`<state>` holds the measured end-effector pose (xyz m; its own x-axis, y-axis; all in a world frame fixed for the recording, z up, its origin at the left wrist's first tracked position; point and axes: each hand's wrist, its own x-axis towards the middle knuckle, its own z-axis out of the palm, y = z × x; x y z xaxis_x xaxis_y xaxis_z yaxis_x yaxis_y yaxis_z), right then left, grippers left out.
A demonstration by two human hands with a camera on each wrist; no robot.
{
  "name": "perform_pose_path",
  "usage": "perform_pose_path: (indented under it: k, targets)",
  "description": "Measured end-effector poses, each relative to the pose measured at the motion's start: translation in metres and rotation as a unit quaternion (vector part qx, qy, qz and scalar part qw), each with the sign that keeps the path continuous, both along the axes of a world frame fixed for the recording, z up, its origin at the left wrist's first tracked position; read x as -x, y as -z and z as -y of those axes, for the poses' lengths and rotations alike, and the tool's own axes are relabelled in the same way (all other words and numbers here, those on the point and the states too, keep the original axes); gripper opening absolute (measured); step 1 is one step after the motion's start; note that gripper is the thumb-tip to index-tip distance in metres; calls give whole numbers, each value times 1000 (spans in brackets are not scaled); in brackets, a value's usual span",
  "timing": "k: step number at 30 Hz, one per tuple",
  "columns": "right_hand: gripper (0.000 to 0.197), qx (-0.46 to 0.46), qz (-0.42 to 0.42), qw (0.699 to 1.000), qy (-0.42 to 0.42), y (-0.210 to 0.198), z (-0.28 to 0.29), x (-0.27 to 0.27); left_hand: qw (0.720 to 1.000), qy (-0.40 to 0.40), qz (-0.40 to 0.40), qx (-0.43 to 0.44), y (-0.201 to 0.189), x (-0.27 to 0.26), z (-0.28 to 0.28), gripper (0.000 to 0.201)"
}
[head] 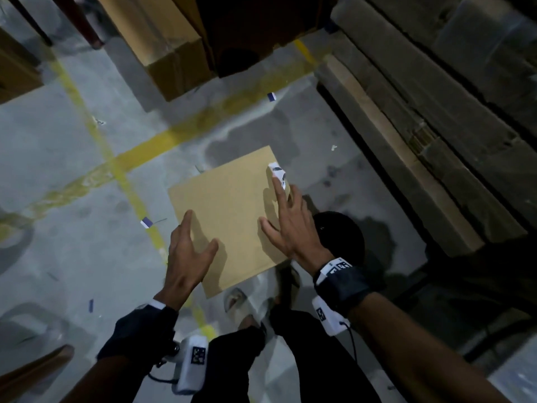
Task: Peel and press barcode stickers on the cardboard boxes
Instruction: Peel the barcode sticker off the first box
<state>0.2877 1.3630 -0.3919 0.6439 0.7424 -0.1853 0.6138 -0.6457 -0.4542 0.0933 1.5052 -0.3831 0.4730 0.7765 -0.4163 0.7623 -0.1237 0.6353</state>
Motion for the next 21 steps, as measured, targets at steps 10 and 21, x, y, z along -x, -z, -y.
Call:
perform_pose_path:
  k: [10, 21]
  targets:
    - [105, 21, -50, 998, 15, 93, 22, 21, 998, 39, -15, 39, 92, 20, 9, 93]
    - [106, 46, -66, 997, -22, 217, 36, 30, 998, 27, -10, 52, 224, 47, 34, 96]
